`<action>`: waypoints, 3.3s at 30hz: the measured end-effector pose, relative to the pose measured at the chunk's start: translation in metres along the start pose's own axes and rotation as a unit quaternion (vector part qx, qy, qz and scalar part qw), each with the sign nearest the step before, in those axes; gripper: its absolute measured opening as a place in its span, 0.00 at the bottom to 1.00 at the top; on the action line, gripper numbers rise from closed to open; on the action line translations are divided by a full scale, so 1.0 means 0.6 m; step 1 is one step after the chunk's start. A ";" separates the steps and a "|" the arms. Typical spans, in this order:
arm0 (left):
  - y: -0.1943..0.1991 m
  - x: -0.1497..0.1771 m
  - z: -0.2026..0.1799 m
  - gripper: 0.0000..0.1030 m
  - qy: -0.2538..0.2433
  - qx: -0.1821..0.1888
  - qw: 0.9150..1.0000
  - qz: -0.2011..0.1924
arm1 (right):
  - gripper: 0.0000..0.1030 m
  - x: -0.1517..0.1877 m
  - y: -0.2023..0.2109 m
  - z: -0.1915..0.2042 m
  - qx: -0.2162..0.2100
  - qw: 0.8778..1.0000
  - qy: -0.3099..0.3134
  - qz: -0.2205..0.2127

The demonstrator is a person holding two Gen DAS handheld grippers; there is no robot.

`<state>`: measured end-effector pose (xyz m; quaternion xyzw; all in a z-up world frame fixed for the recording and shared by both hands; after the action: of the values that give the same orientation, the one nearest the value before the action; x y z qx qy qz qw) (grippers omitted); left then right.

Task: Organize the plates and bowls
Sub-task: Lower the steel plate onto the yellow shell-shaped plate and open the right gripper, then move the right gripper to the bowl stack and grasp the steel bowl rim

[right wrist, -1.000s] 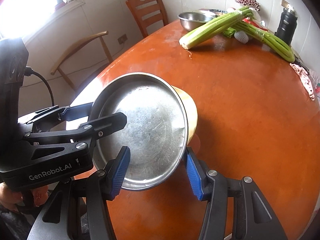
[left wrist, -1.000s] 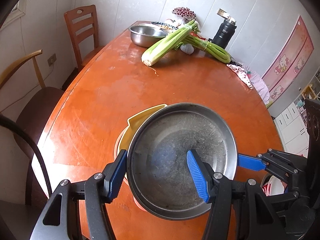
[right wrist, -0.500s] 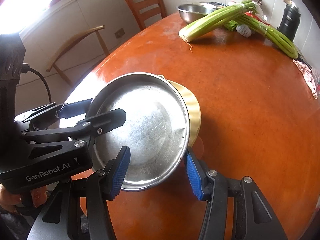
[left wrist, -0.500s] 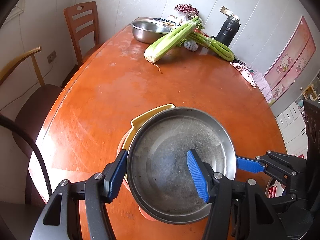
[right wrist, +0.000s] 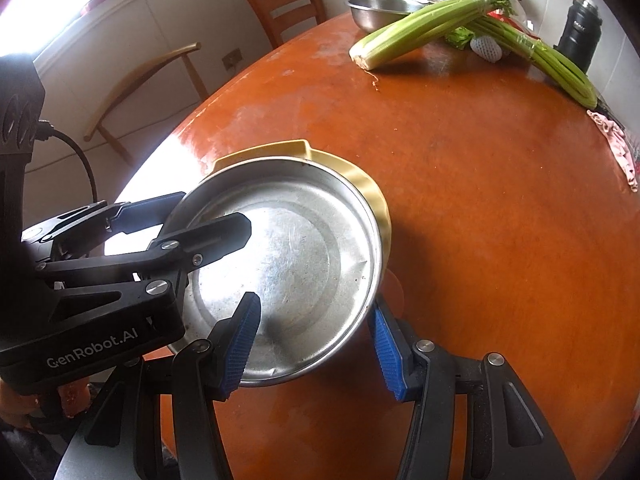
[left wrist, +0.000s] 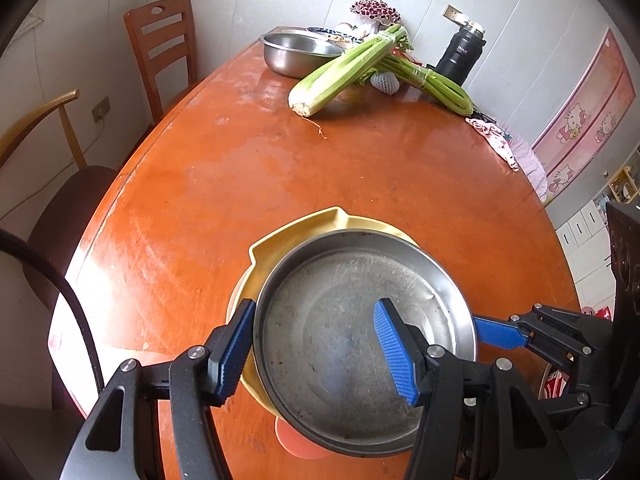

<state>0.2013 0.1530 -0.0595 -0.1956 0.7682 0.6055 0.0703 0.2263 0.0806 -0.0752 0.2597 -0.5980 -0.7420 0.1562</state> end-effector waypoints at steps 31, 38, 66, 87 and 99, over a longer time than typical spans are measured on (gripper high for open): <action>-0.006 -0.011 0.008 0.59 0.002 0.001 1.000 -0.004 | 0.55 -0.018 -0.013 0.001 0.019 1.000 0.010 -0.003; 0.005 -0.010 0.008 0.59 0.003 -0.001 1.000 -0.011 | 0.55 -0.017 -0.003 0.000 0.023 1.000 0.011 -0.012; 0.102 0.048 -0.125 0.65 -0.065 -0.009 0.996 -0.061 | 0.59 0.122 0.168 -0.086 0.028 0.991 -0.040 -0.124; 0.010 0.198 -0.381 0.67 -0.187 0.092 0.977 0.043 | 0.62 0.384 0.162 -0.266 0.067 0.980 -0.160 -0.099; -0.059 0.231 -0.393 0.67 -0.179 0.098 0.973 0.108 | 0.62 0.402 0.105 -0.265 0.020 0.983 -0.177 -0.052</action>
<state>0.1184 -0.1096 -0.0786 0.0082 0.8155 0.5561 0.1601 0.1154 -0.1933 -0.0859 0.1579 -0.6168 -0.7711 0.0033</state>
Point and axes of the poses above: each gripper's, at about its wrist camera, not at the fingertips, and y roughly against the way its jaws point, z to its left, x to its underside, the point moved 7 cm from there along -y, roughly the way its jaws point, and after that the axes turned 10 degrees about z, right-handed, at the moved point
